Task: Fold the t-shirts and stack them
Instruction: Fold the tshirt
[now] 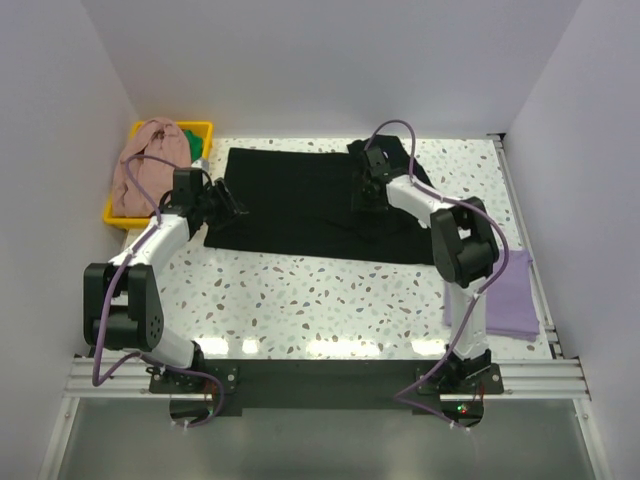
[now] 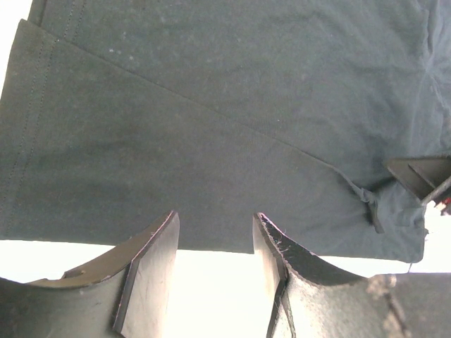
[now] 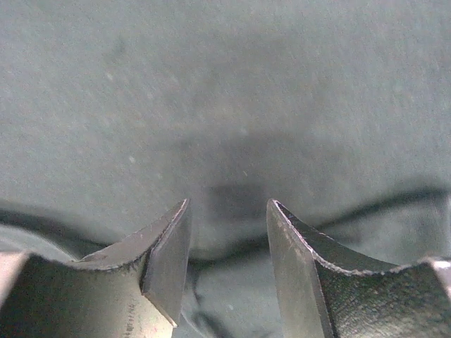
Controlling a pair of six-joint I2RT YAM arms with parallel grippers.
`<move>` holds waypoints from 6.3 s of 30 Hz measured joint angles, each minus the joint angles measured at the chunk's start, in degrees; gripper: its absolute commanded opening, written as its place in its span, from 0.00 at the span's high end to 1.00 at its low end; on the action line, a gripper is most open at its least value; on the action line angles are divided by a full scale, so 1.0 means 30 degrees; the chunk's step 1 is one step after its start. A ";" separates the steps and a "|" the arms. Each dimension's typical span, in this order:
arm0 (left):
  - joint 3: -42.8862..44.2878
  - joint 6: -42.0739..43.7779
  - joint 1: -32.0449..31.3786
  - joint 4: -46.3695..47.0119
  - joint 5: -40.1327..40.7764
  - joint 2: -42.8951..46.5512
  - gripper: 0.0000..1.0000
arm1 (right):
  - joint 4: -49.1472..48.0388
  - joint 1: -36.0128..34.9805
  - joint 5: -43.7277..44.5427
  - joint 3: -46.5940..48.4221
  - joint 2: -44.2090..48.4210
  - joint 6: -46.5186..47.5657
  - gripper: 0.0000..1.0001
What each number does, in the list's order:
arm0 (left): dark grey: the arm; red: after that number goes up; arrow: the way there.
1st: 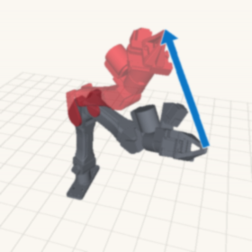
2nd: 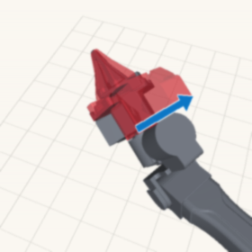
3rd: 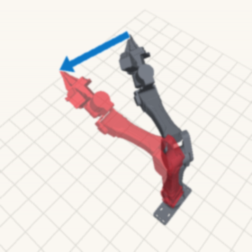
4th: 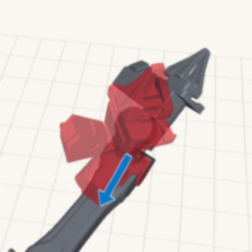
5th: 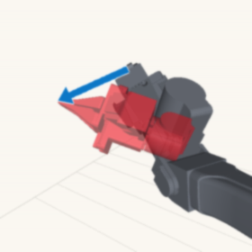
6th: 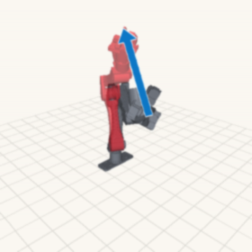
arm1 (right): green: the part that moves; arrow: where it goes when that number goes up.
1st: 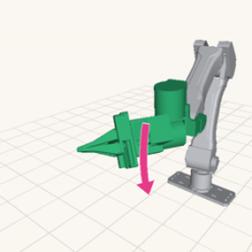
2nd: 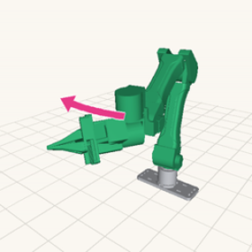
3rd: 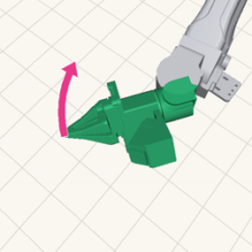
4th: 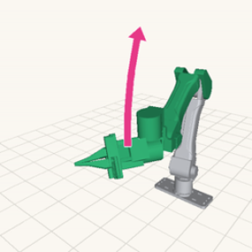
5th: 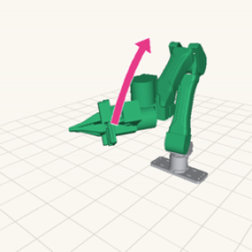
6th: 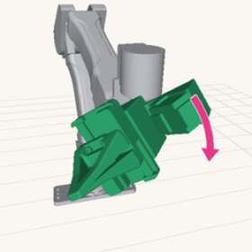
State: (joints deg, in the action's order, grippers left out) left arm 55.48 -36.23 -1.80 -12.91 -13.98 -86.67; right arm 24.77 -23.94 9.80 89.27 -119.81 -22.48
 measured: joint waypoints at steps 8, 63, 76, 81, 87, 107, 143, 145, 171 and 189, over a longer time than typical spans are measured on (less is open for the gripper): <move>-0.0007 0.0029 0.0000 0.0000 -0.0168 0.0000 0.48 | 0.0291 0.0532 -0.0022 0.0160 0.0401 0.0321 0.45; -0.0335 0.0022 0.0000 0.0299 -0.0867 0.0000 0.48 | -0.2849 -0.1020 0.1676 -0.5202 0.3133 -0.1129 0.46; -0.0335 0.0029 0.0000 0.0306 -0.1049 0.0000 0.48 | -0.1566 -0.1020 0.2091 0.0102 0.0335 -0.0423 0.45; -0.0335 0.0022 -0.0058 0.0576 -0.1705 -0.0066 0.47 | -0.1209 -0.0852 0.2514 0.0080 0.0801 -0.0393 0.46; 0.0321 -0.0051 -0.2324 0.0962 -0.1727 -0.0860 0.45 | -0.1107 0.1413 0.1756 -0.4692 0.4634 -0.1326 0.47; 0.9952 -0.0015 -1.0251 0.1792 -0.0772 -1.1927 0.39 | -0.4153 0.6914 -0.5858 -0.8823 0.6003 -0.4430 0.49; 1.0229 -0.0386 -1.0528 0.2994 -0.0408 -1.1664 0.45 | -0.5996 0.6878 -0.8830 -0.4299 0.1202 -0.8699 0.70; 0.9799 -0.0364 -1.0528 0.2987 -0.0168 -1.1227 0.49 | -0.6091 0.6878 -0.9071 -0.4014 0.0772 -0.9056 0.63; 0.9879 0.0102 -1.0550 0.3009 -0.0313 -1.1213 0.76 | -0.6382 0.7380 -0.8211 -0.3308 0.1749 -0.8757 0.49; 1.2233 -0.0648 -1.1322 0.3985 -0.1479 -1.3522 0.75 | -0.5610 0.5209 -0.6441 -0.6317 0.4240 -0.5581 0.72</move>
State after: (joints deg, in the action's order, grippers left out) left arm 92.18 -38.17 -35.77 -0.95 -18.41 -127.24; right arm 7.94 -8.32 -9.52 70.32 -107.09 -39.22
